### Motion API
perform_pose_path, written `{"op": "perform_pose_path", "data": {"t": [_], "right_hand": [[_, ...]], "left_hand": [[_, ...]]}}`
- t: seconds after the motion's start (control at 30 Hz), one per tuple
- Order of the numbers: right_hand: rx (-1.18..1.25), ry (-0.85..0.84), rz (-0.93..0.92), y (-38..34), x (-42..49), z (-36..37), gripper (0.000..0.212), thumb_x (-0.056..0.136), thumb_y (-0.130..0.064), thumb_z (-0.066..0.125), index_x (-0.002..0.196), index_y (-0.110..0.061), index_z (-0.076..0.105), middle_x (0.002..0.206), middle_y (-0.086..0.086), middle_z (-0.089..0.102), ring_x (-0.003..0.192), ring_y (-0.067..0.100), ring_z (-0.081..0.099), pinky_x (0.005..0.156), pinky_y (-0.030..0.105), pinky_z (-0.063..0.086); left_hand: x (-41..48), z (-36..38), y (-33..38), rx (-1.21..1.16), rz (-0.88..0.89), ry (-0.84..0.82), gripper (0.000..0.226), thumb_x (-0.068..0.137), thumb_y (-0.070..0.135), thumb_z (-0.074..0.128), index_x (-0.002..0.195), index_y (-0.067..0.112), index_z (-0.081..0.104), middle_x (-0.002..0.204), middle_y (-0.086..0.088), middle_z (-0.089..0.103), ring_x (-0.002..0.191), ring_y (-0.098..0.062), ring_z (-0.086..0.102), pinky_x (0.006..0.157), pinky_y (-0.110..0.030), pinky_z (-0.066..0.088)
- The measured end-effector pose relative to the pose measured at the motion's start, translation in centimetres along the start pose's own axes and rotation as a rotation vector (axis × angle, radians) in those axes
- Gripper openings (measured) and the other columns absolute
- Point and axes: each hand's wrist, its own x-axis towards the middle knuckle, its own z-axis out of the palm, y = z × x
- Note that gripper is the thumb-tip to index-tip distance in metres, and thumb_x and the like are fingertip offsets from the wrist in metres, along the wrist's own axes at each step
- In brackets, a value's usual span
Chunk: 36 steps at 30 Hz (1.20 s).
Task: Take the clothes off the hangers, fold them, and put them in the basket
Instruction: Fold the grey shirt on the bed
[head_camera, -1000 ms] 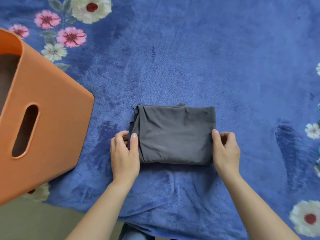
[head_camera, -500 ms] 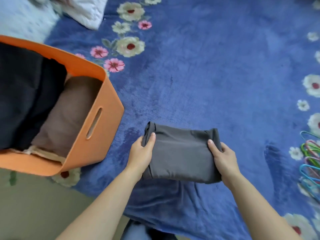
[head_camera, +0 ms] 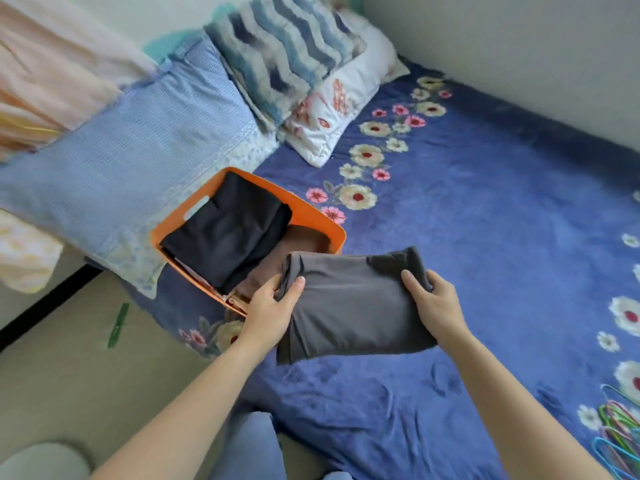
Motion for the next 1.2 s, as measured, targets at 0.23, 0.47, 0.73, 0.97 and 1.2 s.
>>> {"op": "perform_pose_path", "data": {"t": [0.23, 0.47, 0.73, 0.97, 1.2], "right_hand": [[-0.407, -0.291, -0.14, -10.6, 8.6, 9.9, 0.023, 0.1, -0.033, 0.051, 0.101, -0.011, 0.059, 0.1, 0.006, 0.066, 0.093, 0.026, 0.06, 0.085, 0.039, 0.046], [-0.759, -0.411, -0.147, -13.3, 14.4, 17.9, 0.025, 0.099, -0.035, 0.052, 0.102, -0.012, 0.06, 0.1, 0.007, 0.061, 0.094, 0.028, 0.054, 0.075, 0.036, 0.042], [-0.995, -0.122, -0.329, -9.9, 10.7, 21.6, 0.027, 0.096, -0.016, 0.047, 0.117, -0.009, 0.061, 0.109, 0.01, 0.056, 0.103, 0.035, 0.053, 0.072, 0.038, 0.037], [-1.146, -0.344, -0.126, -6.4, 7.6, 23.8, 0.065, 0.101, -0.044, 0.04, 0.153, -0.043, 0.001, 0.164, 0.008, -0.006, 0.149, 0.04, 0.001, 0.117, 0.053, 0.018], [-1.312, -0.38, 0.0, -5.2, 8.1, 25.6, 0.068, 0.103, -0.05, 0.031, 0.152, -0.039, -0.015, 0.161, 0.009, -0.023, 0.146, 0.041, -0.018, 0.119, 0.058, 0.004]], "left_hand": [[7.0, -8.8, -1.7, -0.204, -0.327, -0.059, 0.017, 0.096, 0.02, 0.061, 0.112, 0.025, 0.061, 0.115, 0.001, 0.069, 0.107, -0.015, 0.064, 0.091, -0.033, 0.051], [10.8, -10.8, -4.7, -0.41, -0.861, -0.229, 0.035, 0.096, 0.011, 0.059, 0.13, 0.004, 0.052, 0.118, -0.015, 0.068, 0.1, -0.03, 0.068, 0.069, -0.04, 0.059], [12.8, -11.7, -3.5, 0.412, -0.644, -0.389, 0.018, 0.093, 0.023, 0.051, 0.085, 0.01, 0.061, 0.079, -0.008, 0.068, 0.063, -0.024, 0.062, 0.068, -0.039, 0.055], [13.3, -10.3, -7.1, 1.185, 0.259, -0.441, 0.086, 0.065, 0.051, 0.081, 0.135, 0.006, 0.056, 0.148, -0.021, 0.042, 0.136, -0.035, 0.043, 0.103, -0.048, 0.043], [14.1, -9.3, -8.4, 1.518, 0.071, -0.72, 0.086, 0.096, 0.041, 0.041, 0.153, 0.01, -0.015, 0.148, -0.021, -0.04, 0.138, -0.036, -0.036, 0.117, -0.047, -0.014]]}}
